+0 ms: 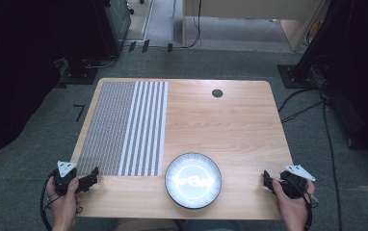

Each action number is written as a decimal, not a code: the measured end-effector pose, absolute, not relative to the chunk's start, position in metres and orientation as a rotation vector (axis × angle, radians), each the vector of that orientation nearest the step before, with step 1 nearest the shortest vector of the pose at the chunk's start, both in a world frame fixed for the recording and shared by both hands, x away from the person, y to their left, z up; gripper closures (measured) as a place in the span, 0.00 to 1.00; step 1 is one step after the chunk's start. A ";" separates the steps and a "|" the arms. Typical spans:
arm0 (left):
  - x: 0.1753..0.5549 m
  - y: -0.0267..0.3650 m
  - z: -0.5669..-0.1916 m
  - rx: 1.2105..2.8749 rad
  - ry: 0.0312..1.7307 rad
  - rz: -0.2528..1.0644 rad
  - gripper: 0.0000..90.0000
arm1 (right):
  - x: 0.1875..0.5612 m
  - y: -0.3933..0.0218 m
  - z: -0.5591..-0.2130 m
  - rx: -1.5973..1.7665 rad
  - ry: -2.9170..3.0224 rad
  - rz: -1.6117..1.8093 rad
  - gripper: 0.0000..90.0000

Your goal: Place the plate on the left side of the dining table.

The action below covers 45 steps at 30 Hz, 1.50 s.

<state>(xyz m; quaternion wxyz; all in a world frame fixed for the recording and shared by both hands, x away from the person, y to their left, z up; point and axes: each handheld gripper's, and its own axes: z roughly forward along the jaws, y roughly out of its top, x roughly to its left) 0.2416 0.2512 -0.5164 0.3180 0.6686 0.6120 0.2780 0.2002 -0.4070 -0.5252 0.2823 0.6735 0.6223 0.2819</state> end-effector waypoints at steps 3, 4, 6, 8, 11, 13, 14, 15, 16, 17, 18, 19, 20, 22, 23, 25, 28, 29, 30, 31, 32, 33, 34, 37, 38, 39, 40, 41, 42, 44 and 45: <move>0.242 0.251 -0.516 1.756 1.610 0.730 0.15 | 0.200 -0.407 -0.525 1.804 1.666 0.755 0.15; 0.242 0.251 -0.516 1.756 1.610 0.730 0.15 | 0.200 -0.407 -0.525 1.804 1.666 0.755 0.15; 0.242 0.252 -0.516 1.751 1.611 0.728 0.15 | 0.200 -0.407 -0.525 1.805 1.666 0.755 0.15; 0.242 0.252 -0.516 1.748 1.613 0.726 0.15 | 0.200 -0.407 -0.525 1.805 1.666 0.755 0.15; 0.242 0.253 -0.515 1.741 1.618 0.726 0.15 | 0.200 -0.408 -0.525 1.811 1.657 0.760 0.16; 0.242 0.253 -0.515 1.740 1.619 0.726 0.15 | 0.200 -0.408 -0.525 1.815 1.652 0.761 0.16; 0.242 0.253 -0.514 1.736 1.621 0.725 0.15 | 0.200 -0.409 -0.525 1.820 1.644 0.764 0.16; 0.242 0.253 -0.514 1.736 1.621 0.725 0.15 | 0.200 -0.409 -0.525 1.820 1.644 0.764 0.16; 0.242 0.253 -0.514 1.735 1.621 0.728 0.15 | 0.199 -0.409 -0.525 1.827 1.637 0.762 0.16; 0.242 0.253 -0.514 1.735 1.620 0.732 0.15 | 0.199 -0.409 -0.525 1.829 1.636 0.763 0.16; 0.241 0.253 -0.513 1.736 1.617 0.733 0.15 | 0.199 -0.410 -0.524 1.833 1.634 0.765 0.16; 0.241 0.253 -0.513 1.733 1.615 0.734 0.15 | 0.199 -0.410 -0.524 1.837 1.631 0.769 0.16; 0.241 0.253 -0.512 1.729 1.613 0.731 0.15 | 0.199 -0.410 -0.524 1.845 1.624 0.775 0.16; 0.240 0.251 -0.511 1.728 1.604 0.734 0.15 | 0.198 -0.411 -0.522 1.854 1.609 0.793 0.16; 0.240 0.250 -0.510 1.730 1.601 0.730 0.14 | 0.198 -0.411 -0.521 1.857 1.603 0.798 0.16; 0.240 0.249 -0.509 1.732 1.595 0.730 0.14 | 0.197 -0.411 -0.520 1.860 1.596 0.805 0.16; 0.239 0.246 -0.508 1.734 1.586 0.725 0.14 | 0.196 -0.410 -0.517 1.860 1.581 0.823 0.16; 0.239 0.245 -0.508 1.738 1.582 0.725 0.14 | 0.196 -0.409 -0.516 1.862 1.579 0.827 0.16; 0.239 0.244 -0.507 1.738 1.580 0.725 0.14 | 0.196 -0.409 -0.516 1.862 1.579 0.827 0.16; 0.239 0.242 -0.507 1.740 1.576 0.723 0.14 | 0.196 -0.408 -0.515 1.857 1.578 0.833 0.16; 0.239 0.242 -0.507 1.739 1.575 0.721 0.14 | 0.196 -0.407 -0.514 1.857 1.577 0.835 0.16; 0.239 0.241 -0.507 1.740 1.572 0.721 0.14 | 0.196 -0.406 -0.514 1.855 1.578 0.840 0.16; 0.239 0.241 -0.507 1.741 1.570 0.721 0.14 | 0.196 -0.406 -0.513 1.856 1.579 0.842 0.16; 0.238 0.239 -0.506 1.744 1.566 0.717 0.14 | 0.196 -0.403 -0.512 1.855 1.582 0.854 0.16; 0.238 0.238 -0.506 1.743 1.563 0.717 0.14 | 0.196 -0.402 -0.512 1.856 1.582 0.861 0.16; 0.238 0.237 -0.505 1.746 1.560 0.715 0.14 | 0.196 -0.401 -0.511 1.857 1.583 0.867 0.16; 0.238 0.237 -0.505 1.748 1.558 0.713 0.14 | 0.196 -0.400 -0.511 1.858 1.582 0.874 0.16; 0.238 0.236 -0.505 1.746 1.555 0.713 0.14 | 0.196 -0.399 -0.510 1.855 1.583 0.883 0.16; 0.238 0.235 -0.505 1.749 1.554 0.711 0.14 | 0.196 -0.397 -0.509 1.858 1.583 0.889 0.16; 0.238 0.233 -0.505 1.751 1.549 0.707 0.14 | 0.196 -0.395 -0.508 1.852 1.587 0.897 0.16; 0.238 0.233 -0.505 1.751 1.548 0.705 0.14 | 0.196 -0.393 -0.508 1.853 1.586 0.901 0.16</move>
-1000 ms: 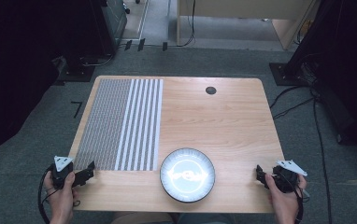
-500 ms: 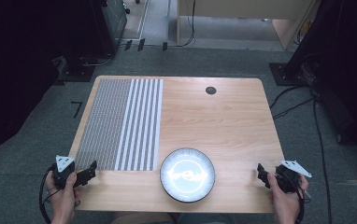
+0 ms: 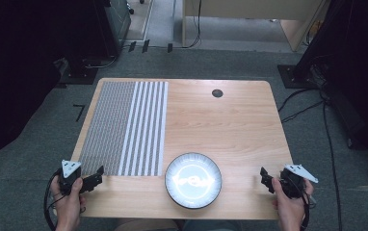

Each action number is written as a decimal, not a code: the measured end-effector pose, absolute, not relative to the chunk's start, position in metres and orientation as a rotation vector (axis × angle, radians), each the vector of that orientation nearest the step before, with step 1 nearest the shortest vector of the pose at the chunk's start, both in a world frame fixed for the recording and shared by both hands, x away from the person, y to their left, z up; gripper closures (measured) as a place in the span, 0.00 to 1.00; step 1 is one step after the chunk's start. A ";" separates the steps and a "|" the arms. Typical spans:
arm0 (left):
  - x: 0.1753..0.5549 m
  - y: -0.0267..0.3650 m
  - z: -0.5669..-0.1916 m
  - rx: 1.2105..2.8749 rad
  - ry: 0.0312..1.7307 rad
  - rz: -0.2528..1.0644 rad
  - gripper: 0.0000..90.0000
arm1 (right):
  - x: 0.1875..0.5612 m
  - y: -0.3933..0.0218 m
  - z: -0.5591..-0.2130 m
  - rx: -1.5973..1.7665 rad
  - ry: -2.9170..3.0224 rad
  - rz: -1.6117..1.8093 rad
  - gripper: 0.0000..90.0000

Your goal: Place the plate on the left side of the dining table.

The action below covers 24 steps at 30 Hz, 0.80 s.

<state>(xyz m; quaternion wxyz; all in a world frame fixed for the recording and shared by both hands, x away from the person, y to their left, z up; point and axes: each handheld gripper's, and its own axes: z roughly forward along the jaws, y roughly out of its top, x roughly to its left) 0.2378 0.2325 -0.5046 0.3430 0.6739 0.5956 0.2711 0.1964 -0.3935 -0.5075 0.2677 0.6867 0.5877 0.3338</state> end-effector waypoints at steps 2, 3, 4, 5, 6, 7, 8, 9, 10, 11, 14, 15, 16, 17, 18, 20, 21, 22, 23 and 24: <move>0.238 0.231 -0.504 1.752 1.543 0.704 0.14 | 0.196 -0.391 -0.506 1.848 1.587 0.910 0.16; 0.238 0.230 -0.504 1.752 1.541 0.702 0.14 | 0.197 -0.389 -0.506 1.844 1.589 0.915 0.16; 0.237 0.229 -0.504 1.753 1.539 0.700 0.14 | 0.196 -0.388 -0.505 1.845 1.590 0.923 0.16; 0.237 0.228 -0.504 1.756 1.536 0.700 0.14 | 0.197 -0.386 -0.504 1.842 1.591 0.929 0.16; 0.237 0.227 -0.504 1.757 1.535 0.700 0.14 | 0.197 -0.385 -0.504 1.837 1.595 0.933 0.16; 0.237 0.226 -0.504 1.758 1.533 0.698 0.14 | 0.196 -0.384 -0.503 1.834 1.598 0.936 0.16; 0.237 0.225 -0.504 1.759 1.532 0.695 0.14 | 0.196 -0.382 -0.503 1.831 1.602 0.941 0.16; 0.237 0.224 -0.504 1.762 1.530 0.694 0.14 | 0.196 -0.381 -0.502 1.830 1.604 0.945 0.16; 0.237 0.223 -0.504 1.765 1.525 0.693 0.14 | 0.196 -0.380 -0.502 1.832 1.605 0.950 0.16; 0.237 0.221 -0.504 1.765 1.525 0.691 0.14 | 0.196 -0.379 -0.502 1.834 1.605 0.957 0.16; 0.237 0.218 -0.503 1.770 1.517 0.683 0.14 | 0.196 -0.376 -0.500 1.836 1.606 0.973 0.16; 0.237 0.217 -0.503 1.771 1.514 0.684 0.14 | 0.196 -0.375 -0.500 1.838 1.607 0.978 0.16; 0.236 0.216 -0.503 1.772 1.512 0.682 0.14 | 0.196 -0.374 -0.500 1.836 1.609 0.983 0.16; 0.236 0.215 -0.503 1.773 1.510 0.680 0.14 | 0.196 -0.373 -0.500 1.837 1.610 0.987 0.16; 0.236 0.214 -0.503 1.775 1.508 0.679 0.14 | 0.196 -0.371 -0.500 1.834 1.613 0.989 0.16; 0.236 0.212 -0.503 1.776 1.504 0.674 0.14 | 0.197 -0.369 -0.499 1.835 1.618 0.997 0.16; 0.236 0.211 -0.503 1.778 1.502 0.672 0.14 | 0.197 -0.367 -0.499 1.832 1.623 1.002 0.16; 0.236 0.210 -0.503 1.780 1.499 0.672 0.14 | 0.197 -0.366 -0.499 1.828 1.626 1.004 0.16; 0.236 0.209 -0.503 1.782 1.496 0.668 0.14 | 0.197 -0.365 -0.499 1.828 1.628 1.008 0.16; 0.235 0.208 -0.503 1.785 1.495 0.668 0.14 | 0.197 -0.363 -0.499 1.825 1.631 1.010 0.16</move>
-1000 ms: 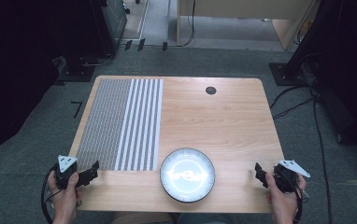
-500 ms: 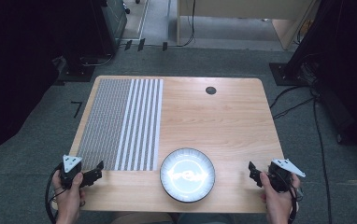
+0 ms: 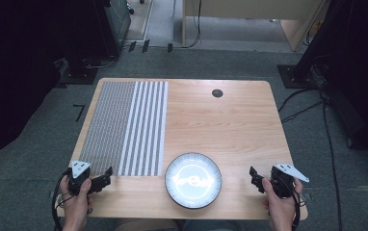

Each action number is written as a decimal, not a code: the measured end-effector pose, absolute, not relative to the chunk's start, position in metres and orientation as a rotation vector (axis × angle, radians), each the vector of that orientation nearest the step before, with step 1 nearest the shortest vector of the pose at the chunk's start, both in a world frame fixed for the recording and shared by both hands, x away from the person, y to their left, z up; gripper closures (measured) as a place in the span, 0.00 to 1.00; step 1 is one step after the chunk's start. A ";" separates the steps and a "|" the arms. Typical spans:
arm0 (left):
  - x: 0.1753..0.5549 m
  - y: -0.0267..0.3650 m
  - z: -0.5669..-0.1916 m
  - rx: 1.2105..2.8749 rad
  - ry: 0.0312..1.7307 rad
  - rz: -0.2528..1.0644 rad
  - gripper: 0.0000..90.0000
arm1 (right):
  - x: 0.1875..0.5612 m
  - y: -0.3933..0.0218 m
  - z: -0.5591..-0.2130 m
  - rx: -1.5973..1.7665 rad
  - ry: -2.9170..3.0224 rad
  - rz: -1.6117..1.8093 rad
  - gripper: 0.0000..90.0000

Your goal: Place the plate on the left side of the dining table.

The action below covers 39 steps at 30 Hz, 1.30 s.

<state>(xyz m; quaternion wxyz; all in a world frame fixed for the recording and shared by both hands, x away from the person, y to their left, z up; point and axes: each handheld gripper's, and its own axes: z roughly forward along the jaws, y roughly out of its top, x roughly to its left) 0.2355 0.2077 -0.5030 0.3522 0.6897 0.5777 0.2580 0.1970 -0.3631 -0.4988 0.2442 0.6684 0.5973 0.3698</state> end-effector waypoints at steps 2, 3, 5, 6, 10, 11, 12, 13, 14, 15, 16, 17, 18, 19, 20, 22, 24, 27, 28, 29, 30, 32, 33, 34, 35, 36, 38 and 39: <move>0.235 0.205 -0.503 1.788 1.491 0.664 0.14 | 0.197 -0.361 -0.499 1.825 1.635 1.016 0.16; 0.235 0.204 -0.503 1.789 1.489 0.662 0.14 | 0.197 -0.360 -0.498 1.822 1.638 1.020 0.16; 0.235 0.202 -0.503 1.791 1.487 0.659 0.14 | 0.197 -0.358 -0.498 1.822 1.644 1.024 0.16; 0.235 0.202 -0.503 1.791 1.486 0.657 0.14 | 0.197 -0.357 -0.498 1.821 1.647 1.026 0.16; 0.235 0.198 -0.502 1.788 1.484 0.650 0.15 | 0.198 -0.353 -0.498 1.814 1.657 1.034 0.16; 0.235 0.197 -0.502 1.787 1.484 0.646 0.15 | 0.198 -0.352 -0.498 1.813 1.658 1.036 0.16; 0.235 0.196 -0.503 1.789 1.481 0.646 0.15 | 0.198 -0.350 -0.498 1.814 1.657 1.041 0.16; 0.235 0.194 -0.503 1.792 1.480 0.644 0.15 | 0.198 -0.350 -0.498 1.813 1.660 1.042 0.16; 0.235 0.193 -0.503 1.794 1.478 0.642 0.15 | 0.198 -0.349 -0.498 1.809 1.664 1.044 0.16; 0.235 0.192 -0.503 1.796 1.476 0.643 0.15 | 0.198 -0.348 -0.498 1.809 1.665 1.045 0.16; 0.235 0.192 -0.503 1.796 1.476 0.643 0.15 | 0.198 -0.348 -0.498 1.809 1.665 1.045 0.16; 0.235 0.190 -0.503 1.798 1.474 0.639 0.15 | 0.199 -0.346 -0.498 1.805 1.673 1.046 0.16; 0.235 0.190 -0.503 1.801 1.472 0.638 0.15 | 0.199 -0.345 -0.499 1.803 1.676 1.047 0.16; 0.234 0.189 -0.503 1.802 1.471 0.640 0.15 | 0.199 -0.344 -0.499 1.805 1.679 1.048 0.16; 0.234 0.188 -0.503 1.804 1.468 0.640 0.15 | 0.199 -0.343 -0.499 1.805 1.684 1.051 0.16; 0.234 0.187 -0.503 1.807 1.467 0.638 0.15 | 0.199 -0.342 -0.499 1.799 1.690 1.051 0.16; 0.234 0.185 -0.503 1.810 1.463 0.637 0.15 | 0.199 -0.339 -0.499 1.793 1.697 1.055 0.16; 0.234 0.181 -0.503 1.813 1.458 0.628 0.15 | 0.199 -0.335 -0.499 1.790 1.707 1.061 0.16; 0.234 0.180 -0.503 1.813 1.454 0.621 0.15 | 0.199 -0.334 -0.499 1.788 1.710 1.062 0.16; 0.234 0.179 -0.503 1.817 1.446 0.617 0.15 | 0.199 -0.334 -0.499 1.786 1.713 1.064 0.16; 0.233 0.177 -0.502 1.820 1.440 0.613 0.15 | 0.199 -0.332 -0.499 1.787 1.715 1.067 0.16; 0.233 0.175 -0.501 1.824 1.428 0.606 0.15 | 0.199 -0.330 -0.500 1.782 1.722 1.070 0.16; 0.233 0.175 -0.501 1.824 1.428 0.606 0.15 | 0.199 -0.330 -0.500 1.782 1.722 1.070 0.16; 0.233 0.172 -0.501 1.826 1.422 0.601 0.15 | 0.199 -0.328 -0.500 1.779 1.732 1.070 0.16; 0.232 0.171 -0.501 1.828 1.419 0.599 0.15 | 0.199 -0.327 -0.500 1.780 1.736 1.071 0.16; 0.232 0.171 -0.501 1.828 1.419 0.599 0.15 | 0.199 -0.327 -0.500 1.780 1.736 1.071 0.16; 0.232 0.167 -0.501 1.830 1.415 0.592 0.15 | 0.199 -0.324 -0.500 1.774 1.745 1.076 0.16; 0.232 0.166 -0.501 1.829 1.416 0.584 0.15 | 0.199 -0.323 -0.500 1.772 1.746 1.078 0.16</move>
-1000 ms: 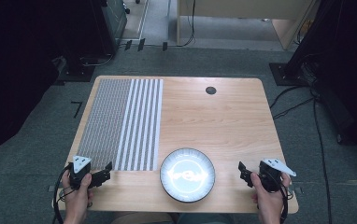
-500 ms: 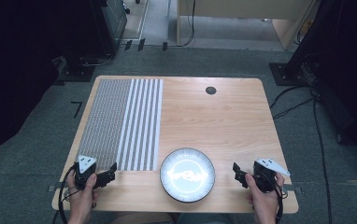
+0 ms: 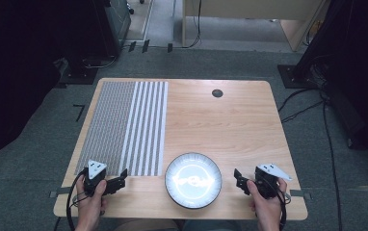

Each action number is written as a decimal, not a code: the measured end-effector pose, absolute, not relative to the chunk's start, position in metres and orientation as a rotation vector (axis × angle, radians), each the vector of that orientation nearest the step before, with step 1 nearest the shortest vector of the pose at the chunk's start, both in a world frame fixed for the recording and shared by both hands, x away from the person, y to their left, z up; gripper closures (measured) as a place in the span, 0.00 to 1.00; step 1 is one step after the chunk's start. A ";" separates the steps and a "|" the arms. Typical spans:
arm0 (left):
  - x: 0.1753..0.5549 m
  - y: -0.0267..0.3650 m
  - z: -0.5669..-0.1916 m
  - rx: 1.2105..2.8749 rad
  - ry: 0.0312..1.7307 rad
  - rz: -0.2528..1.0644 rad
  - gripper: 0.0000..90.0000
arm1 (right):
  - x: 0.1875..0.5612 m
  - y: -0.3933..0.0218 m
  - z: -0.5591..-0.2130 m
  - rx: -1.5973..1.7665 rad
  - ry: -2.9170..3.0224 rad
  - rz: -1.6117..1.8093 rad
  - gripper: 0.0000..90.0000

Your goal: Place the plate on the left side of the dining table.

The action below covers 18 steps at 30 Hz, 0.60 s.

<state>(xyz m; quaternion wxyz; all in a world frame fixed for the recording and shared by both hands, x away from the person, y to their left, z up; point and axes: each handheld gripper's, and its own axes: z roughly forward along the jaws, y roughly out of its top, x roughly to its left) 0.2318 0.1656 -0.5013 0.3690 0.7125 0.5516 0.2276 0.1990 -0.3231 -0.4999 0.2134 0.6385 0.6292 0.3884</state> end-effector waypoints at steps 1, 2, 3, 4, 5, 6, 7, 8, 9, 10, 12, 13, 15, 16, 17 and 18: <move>0.232 0.163 -0.501 1.825 1.417 0.577 0.15 | 0.199 -0.322 -0.500 1.769 1.749 1.081 0.16; 0.232 0.161 -0.501 1.822 1.415 0.570 0.15 | 0.199 -0.322 -0.500 1.768 1.752 1.082 0.16; 0.232 0.159 -0.501 1.825 1.408 0.566 0.15 | 0.199 -0.321 -0.500 1.768 1.753 1.082 0.16; 0.231 0.156 -0.501 1.830 1.401 0.567 0.15 | 0.199 -0.320 -0.500 1.770 1.754 1.085 0.16; 0.231 0.153 -0.501 1.836 1.395 0.564 0.15 | 0.200 -0.319 -0.500 1.771 1.755 1.088 0.16; 0.231 0.151 -0.501 1.840 1.390 0.561 0.15 | 0.199 -0.319 -0.500 1.768 1.759 1.089 0.16; 0.231 0.149 -0.502 1.844 1.385 0.559 0.15 | 0.199 -0.318 -0.500 1.768 1.759 1.088 0.16; 0.231 0.146 -0.502 1.846 1.382 0.556 0.15 | 0.199 -0.317 -0.500 1.770 1.759 1.090 0.16; 0.230 0.145 -0.502 1.848 1.380 0.555 0.15 | 0.199 -0.316 -0.500 1.766 1.763 1.092 0.16; 0.230 0.142 -0.502 1.851 1.374 0.553 0.15 | 0.199 -0.316 -0.500 1.766 1.764 1.094 0.16; 0.230 0.140 -0.502 1.856 1.369 0.552 0.15 | 0.199 -0.315 -0.500 1.768 1.765 1.096 0.16; 0.229 0.137 -0.502 1.862 1.362 0.548 0.15 | 0.200 -0.313 -0.500 1.765 1.770 1.102 0.16; 0.229 0.136 -0.502 1.864 1.359 0.547 0.15 | 0.200 -0.311 -0.500 1.766 1.773 1.103 0.16; 0.228 0.133 -0.502 1.867 1.354 0.543 0.15 | 0.200 -0.311 -0.500 1.759 1.777 1.109 0.16; 0.228 0.132 -0.502 1.866 1.351 0.542 0.15 | 0.200 -0.310 -0.500 1.760 1.776 1.110 0.16; 0.228 0.131 -0.502 1.868 1.345 0.543 0.15 | 0.200 -0.309 -0.500 1.760 1.776 1.114 0.16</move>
